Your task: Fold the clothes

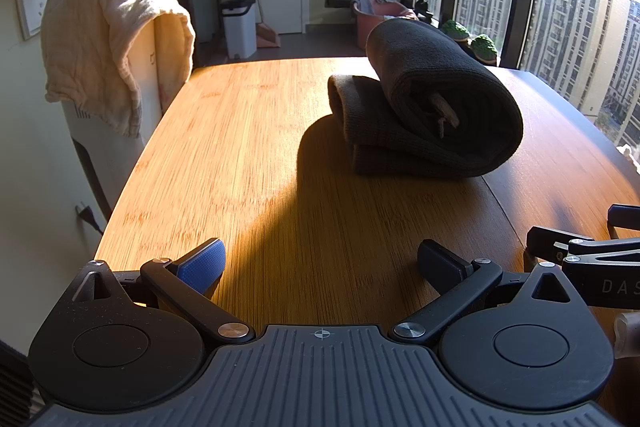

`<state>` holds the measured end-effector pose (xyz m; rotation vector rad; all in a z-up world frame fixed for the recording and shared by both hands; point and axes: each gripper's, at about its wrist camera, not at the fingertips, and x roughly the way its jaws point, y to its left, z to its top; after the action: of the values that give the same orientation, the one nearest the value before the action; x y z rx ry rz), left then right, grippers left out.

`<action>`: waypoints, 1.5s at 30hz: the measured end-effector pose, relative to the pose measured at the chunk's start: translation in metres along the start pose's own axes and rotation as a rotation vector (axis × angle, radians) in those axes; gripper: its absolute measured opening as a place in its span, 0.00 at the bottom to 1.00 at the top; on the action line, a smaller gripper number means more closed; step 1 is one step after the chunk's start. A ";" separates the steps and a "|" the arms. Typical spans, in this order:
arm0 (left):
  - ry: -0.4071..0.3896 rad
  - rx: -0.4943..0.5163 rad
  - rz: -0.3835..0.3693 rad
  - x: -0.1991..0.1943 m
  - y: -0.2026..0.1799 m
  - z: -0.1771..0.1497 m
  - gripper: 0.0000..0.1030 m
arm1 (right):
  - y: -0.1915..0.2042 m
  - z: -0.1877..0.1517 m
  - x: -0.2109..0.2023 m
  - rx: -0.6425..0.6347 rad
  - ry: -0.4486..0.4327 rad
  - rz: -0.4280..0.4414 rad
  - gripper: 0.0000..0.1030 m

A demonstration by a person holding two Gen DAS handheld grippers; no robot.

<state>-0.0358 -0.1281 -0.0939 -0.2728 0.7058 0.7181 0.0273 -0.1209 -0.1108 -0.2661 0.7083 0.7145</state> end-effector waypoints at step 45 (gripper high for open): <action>0.000 0.000 0.004 0.001 0.000 0.001 1.00 | 0.004 0.002 0.001 -0.002 0.007 0.002 1.00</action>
<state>-0.0352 -0.1274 -0.0940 -0.2715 0.7059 0.7215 0.0258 -0.1166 -0.1098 -0.2697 0.7142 0.7162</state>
